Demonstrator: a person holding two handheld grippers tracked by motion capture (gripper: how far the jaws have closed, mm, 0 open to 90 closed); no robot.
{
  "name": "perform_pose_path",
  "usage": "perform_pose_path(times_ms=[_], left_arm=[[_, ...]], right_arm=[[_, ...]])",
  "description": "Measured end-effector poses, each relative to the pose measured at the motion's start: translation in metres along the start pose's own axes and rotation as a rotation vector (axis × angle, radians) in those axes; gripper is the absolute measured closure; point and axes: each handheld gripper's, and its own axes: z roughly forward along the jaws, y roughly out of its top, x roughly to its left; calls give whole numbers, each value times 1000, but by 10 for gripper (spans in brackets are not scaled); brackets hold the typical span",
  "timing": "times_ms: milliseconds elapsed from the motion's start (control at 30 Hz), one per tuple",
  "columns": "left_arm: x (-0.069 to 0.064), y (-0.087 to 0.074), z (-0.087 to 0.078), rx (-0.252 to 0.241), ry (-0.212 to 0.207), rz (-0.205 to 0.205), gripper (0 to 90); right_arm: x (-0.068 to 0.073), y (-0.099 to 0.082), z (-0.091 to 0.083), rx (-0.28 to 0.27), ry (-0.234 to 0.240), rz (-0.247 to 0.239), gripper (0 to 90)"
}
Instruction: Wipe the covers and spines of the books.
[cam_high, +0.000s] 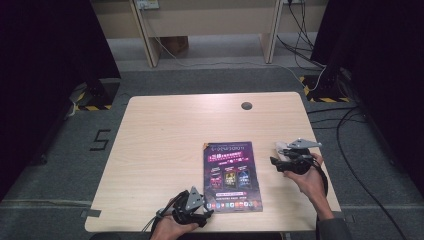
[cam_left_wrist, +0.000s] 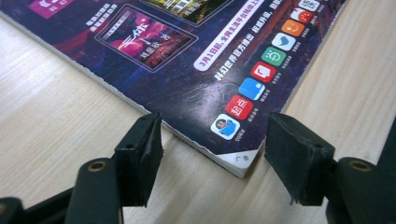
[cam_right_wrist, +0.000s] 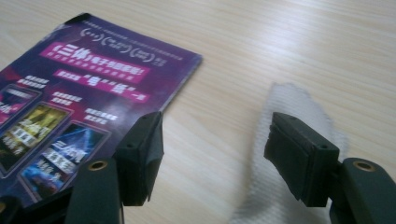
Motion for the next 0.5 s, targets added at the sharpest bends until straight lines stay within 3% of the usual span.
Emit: perform_pose_path(times_ms=[200, 267, 500], left_arm=[[1, 0, -1, -16, -7, -9, 355], [2, 1, -2, -21, -28, -10, 319], [4, 4, -6, -83, -27, -30, 261]], right_arm=[[-16, -4, -5, 6, -56, 24, 365], [-20, -5, -6, 9, -71, 42, 365], [-33, -12, -2, 38, -91, 65, 375]])
